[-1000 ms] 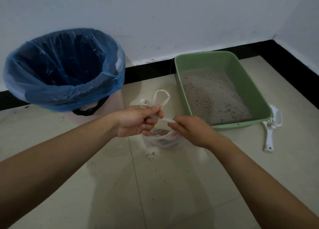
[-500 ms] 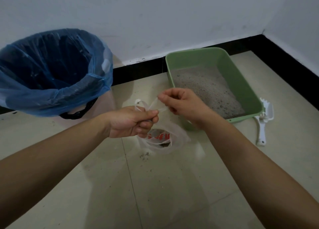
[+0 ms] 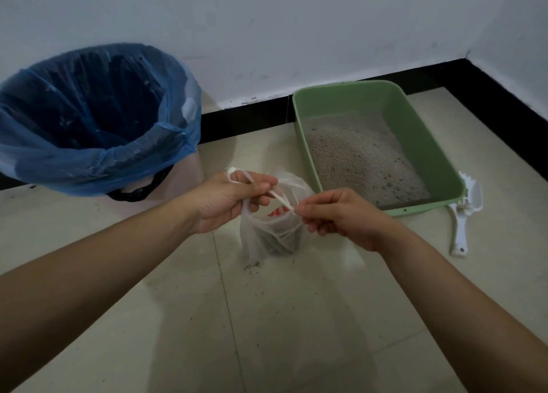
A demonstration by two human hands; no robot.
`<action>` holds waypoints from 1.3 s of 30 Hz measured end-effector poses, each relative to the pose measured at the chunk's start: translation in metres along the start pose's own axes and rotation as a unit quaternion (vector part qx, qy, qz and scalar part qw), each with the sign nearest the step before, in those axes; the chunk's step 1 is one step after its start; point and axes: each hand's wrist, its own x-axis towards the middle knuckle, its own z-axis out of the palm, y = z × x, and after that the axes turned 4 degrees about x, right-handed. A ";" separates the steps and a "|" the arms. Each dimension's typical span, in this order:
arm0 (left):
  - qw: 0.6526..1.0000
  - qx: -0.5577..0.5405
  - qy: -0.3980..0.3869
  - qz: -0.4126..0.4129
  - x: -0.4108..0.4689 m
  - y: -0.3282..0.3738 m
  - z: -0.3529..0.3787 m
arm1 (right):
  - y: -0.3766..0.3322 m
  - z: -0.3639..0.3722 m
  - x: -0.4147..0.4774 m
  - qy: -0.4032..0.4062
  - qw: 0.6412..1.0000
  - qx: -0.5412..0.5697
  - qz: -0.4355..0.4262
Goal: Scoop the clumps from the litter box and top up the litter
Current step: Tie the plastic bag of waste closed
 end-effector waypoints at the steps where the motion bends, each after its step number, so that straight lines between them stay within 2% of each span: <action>1: 0.999 0.032 0.019 0.006 0.001 -0.001 0.001 | 0.000 0.000 0.001 0.001 1.000 0.004 0.001; 4: 0.994 0.066 0.079 0.024 0.003 -0.001 0.005 | -0.001 -0.002 0.005 -0.012 0.999 0.052 0.009; 7: 0.995 0.034 0.081 0.042 0.001 0.004 0.006 | 0.002 -0.001 0.007 -0.024 0.999 0.034 0.015; 9: 0.994 0.056 0.075 0.051 -0.002 0.008 0.004 | 0.006 -0.001 0.011 0.038 0.999 -0.032 -0.017; 12: 0.990 0.113 0.065 0.054 -0.005 0.012 -0.003 | 0.006 -0.005 0.022 0.151 0.980 -0.101 -0.088; 14: 0.988 0.137 0.053 0.050 -0.006 0.012 -0.005 | 0.005 -0.008 0.030 0.138 0.971 -0.163 -0.109; 16: 0.985 0.162 0.040 0.051 -0.006 0.012 -0.005 | 0.005 -0.002 0.037 0.081 0.969 -0.212 -0.100; 18: 0.982 0.180 0.028 0.055 -0.005 0.011 -0.003 | 0.008 0.005 0.044 0.041 0.969 -0.218 -0.110; 21: 0.978 0.191 0.063 0.050 0.000 0.008 -0.005 | 0.011 0.010 0.048 0.086 0.963 -0.211 -0.144; 23: 0.977 0.171 0.122 0.044 0.004 0.004 -0.005 | 0.013 0.009 0.046 0.112 0.960 -0.204 -0.154; 25: 0.972 0.140 0.182 0.048 0.007 0.001 -0.003 | 0.015 0.011 0.042 0.103 0.956 -0.215 -0.169; 28: 0.967 0.033 0.247 0.054 0.011 0.000 0.000 | 0.018 0.013 0.036 0.097 0.966 -0.187 -0.152; 33: 0.961 -0.149 0.225 0.060 0.010 0.002 0.003 | 0.027 0.012 0.027 0.036 0.981 -0.162 -0.097; 35: 0.963 -0.170 0.198 0.068 0.008 0.002 0.004 | 0.031 0.014 0.028 0.013 0.983 -0.172 -0.068; 39: 0.975 -0.152 0.149 0.065 0.002 0.002 0.002 | 0.040 0.007 0.036 0.019 0.975 -0.219 -0.038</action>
